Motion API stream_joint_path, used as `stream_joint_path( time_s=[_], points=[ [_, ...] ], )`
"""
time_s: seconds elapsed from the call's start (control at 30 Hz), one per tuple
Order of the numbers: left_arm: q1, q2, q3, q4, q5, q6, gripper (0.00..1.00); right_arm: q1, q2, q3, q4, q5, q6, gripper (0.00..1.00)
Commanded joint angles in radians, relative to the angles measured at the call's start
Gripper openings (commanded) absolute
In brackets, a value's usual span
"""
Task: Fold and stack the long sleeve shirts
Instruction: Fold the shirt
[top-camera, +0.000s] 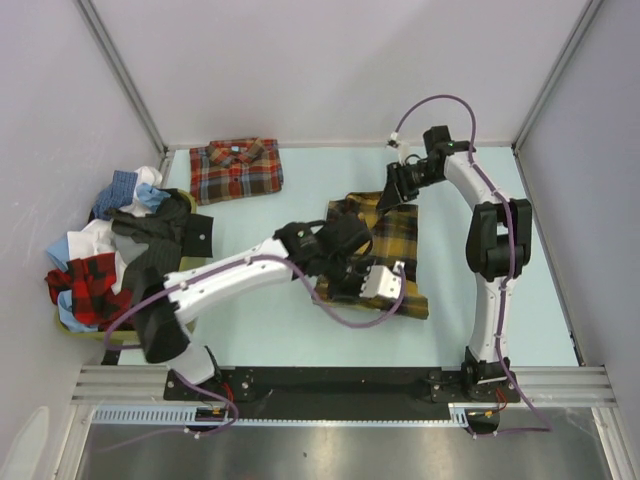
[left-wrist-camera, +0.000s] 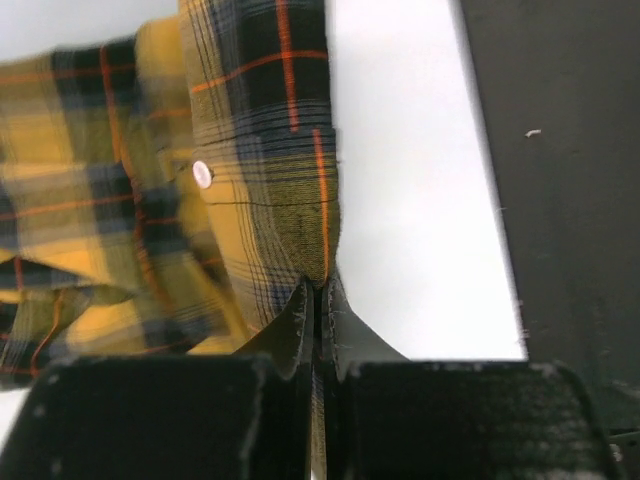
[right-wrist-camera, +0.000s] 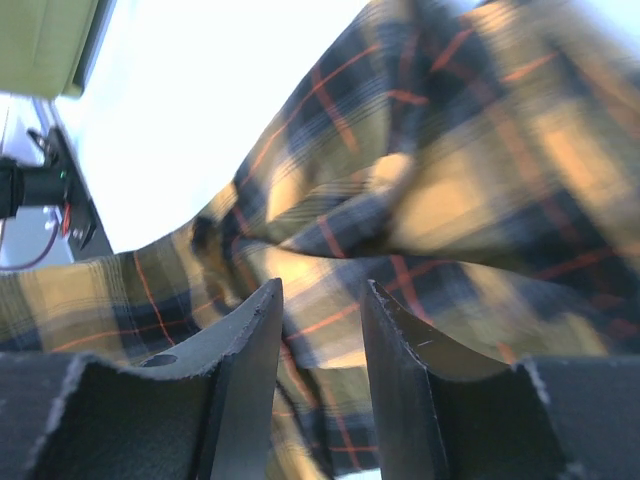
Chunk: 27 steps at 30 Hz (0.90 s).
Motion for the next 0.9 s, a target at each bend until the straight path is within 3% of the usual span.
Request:
stream_joint_path(
  time_s=[0.0,0.17,0.3,0.63,0.87],
  points=[
    [0.119,0.159,0.224,-0.099,0.015,0.137,0.00,-0.052,0.021,0.089,-0.021,-0.032,0.021,0.42],
    [0.216,0.382,0.505,-0.119,-0.025,0.242,0.00,-0.083,0.050,0.131,-0.036,-0.052,0.021,0.42],
    [0.273,0.516,0.623,-0.076,-0.044,0.286,0.01,-0.116,0.098,0.188,-0.062,-0.064,0.022,0.42],
    [0.347,0.754,0.630,0.288,-0.182,0.292,0.06,-0.104,0.234,0.303,-0.016,-0.072,0.073,0.41],
    [0.330,0.779,0.523,0.328,-0.189,0.248,0.08,-0.029,0.259,0.113,0.109,-0.032,0.139,0.41]
  ],
)
